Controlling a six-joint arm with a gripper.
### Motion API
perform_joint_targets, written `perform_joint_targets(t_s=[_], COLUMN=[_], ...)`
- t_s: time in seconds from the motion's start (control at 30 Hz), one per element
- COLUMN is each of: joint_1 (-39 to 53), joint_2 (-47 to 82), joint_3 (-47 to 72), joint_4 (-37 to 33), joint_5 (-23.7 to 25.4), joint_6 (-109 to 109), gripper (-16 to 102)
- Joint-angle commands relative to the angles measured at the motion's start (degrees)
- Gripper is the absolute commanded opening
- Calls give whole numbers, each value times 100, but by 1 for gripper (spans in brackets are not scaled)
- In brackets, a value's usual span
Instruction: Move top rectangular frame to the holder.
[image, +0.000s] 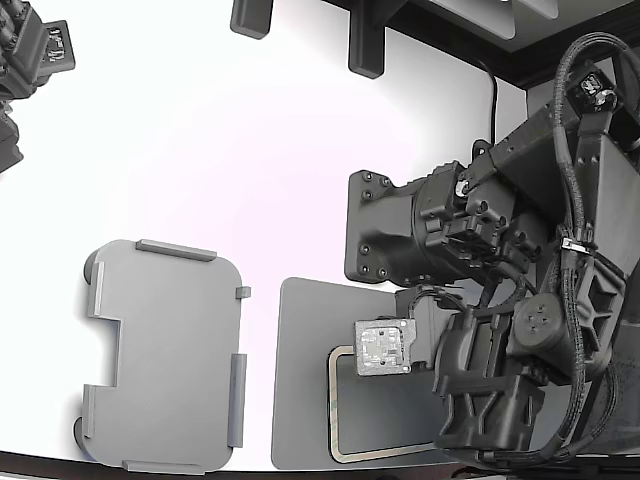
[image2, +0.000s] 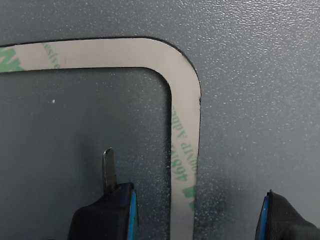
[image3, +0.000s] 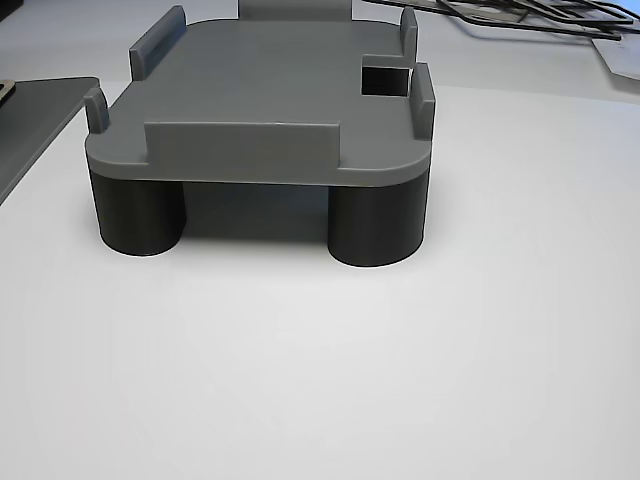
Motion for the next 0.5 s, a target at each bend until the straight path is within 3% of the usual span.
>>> perform_joint_targets(t_s=[0.0, 0.17, 0.47], joint_1=[-44, -44, -44], joint_2=[26, -97, -246], joint_3=[-62, -62, 79], joint_4=[-123, -193, -229], joint_5=[-53, -88, -97], joint_6=[0, 44, -18], gripper=[100, 98, 78])
